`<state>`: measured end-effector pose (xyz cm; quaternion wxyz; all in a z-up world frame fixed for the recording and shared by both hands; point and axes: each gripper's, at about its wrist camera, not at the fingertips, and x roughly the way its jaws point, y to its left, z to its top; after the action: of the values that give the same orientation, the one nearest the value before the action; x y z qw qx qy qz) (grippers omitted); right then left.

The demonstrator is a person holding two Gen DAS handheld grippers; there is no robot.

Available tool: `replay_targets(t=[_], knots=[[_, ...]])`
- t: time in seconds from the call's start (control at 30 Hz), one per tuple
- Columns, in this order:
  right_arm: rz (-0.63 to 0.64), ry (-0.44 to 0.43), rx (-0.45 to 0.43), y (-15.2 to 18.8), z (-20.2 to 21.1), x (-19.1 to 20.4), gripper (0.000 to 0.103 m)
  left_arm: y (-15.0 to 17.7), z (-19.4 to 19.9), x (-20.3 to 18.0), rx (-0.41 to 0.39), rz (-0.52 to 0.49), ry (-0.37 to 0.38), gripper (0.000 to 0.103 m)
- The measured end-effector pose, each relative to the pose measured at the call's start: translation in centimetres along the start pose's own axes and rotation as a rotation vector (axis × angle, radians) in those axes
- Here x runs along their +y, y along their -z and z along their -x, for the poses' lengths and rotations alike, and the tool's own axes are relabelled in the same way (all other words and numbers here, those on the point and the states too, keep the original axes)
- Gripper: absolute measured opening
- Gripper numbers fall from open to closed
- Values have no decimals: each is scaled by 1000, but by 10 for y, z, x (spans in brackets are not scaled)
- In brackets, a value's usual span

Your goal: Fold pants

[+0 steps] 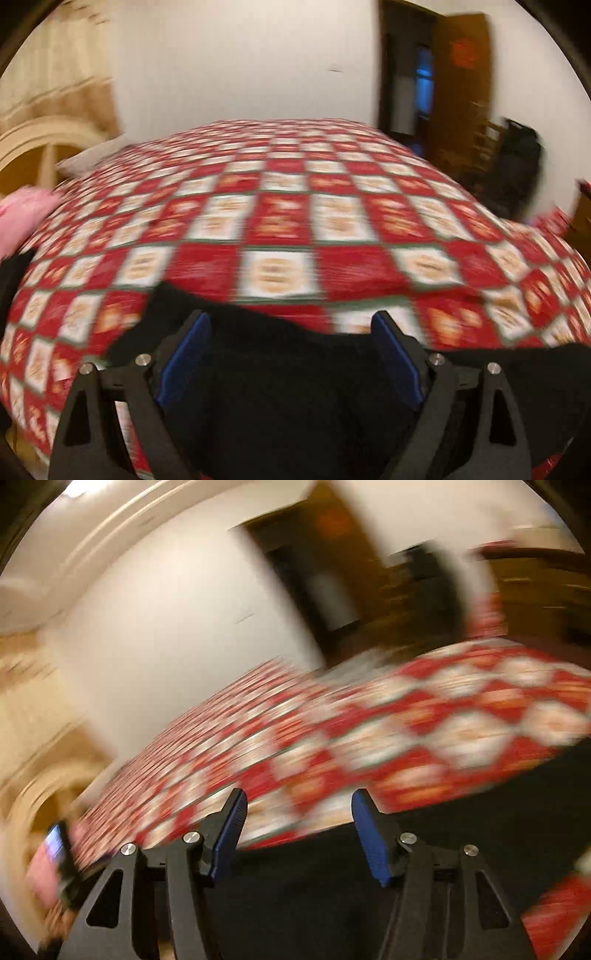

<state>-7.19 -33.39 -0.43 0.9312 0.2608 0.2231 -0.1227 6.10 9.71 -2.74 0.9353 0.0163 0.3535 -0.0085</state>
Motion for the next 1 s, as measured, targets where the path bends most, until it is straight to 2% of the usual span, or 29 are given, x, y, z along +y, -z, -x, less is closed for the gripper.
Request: replay_targets(t=[0.07, 0.17, 0.23, 0.3, 0.4, 0.6, 0.73, 1.0], knots=[[-95, 174, -77, -11, 27, -51, 61, 4, 3, -27, 6, -39, 44, 91], [-279, 356, -142, -21, 65, -123, 61, 10, 5, -61, 27, -78, 112, 91], [-352, 463, -135, -23, 80, -156, 61, 14, 8, -80, 35, -97, 136, 91], [-386, 508, -97, -17, 85, -175, 61, 19, 9, -96, 56, -131, 165, 91], [-396, 511, -38, -6, 80, -183, 61, 26, 12, -116, 67, -172, 190, 91], [-405, 495, 60, 15, 57, -176, 61, 41, 14, -152, 79, -269, 216, 91], [-385, 500, 33, 18, 50, -171, 63, 48, 9, -164, 98, -310, 180, 91], [-372, 459, -10, 15, 37, -170, 63, 54, 2, -169, 131, -324, 155, 91]])
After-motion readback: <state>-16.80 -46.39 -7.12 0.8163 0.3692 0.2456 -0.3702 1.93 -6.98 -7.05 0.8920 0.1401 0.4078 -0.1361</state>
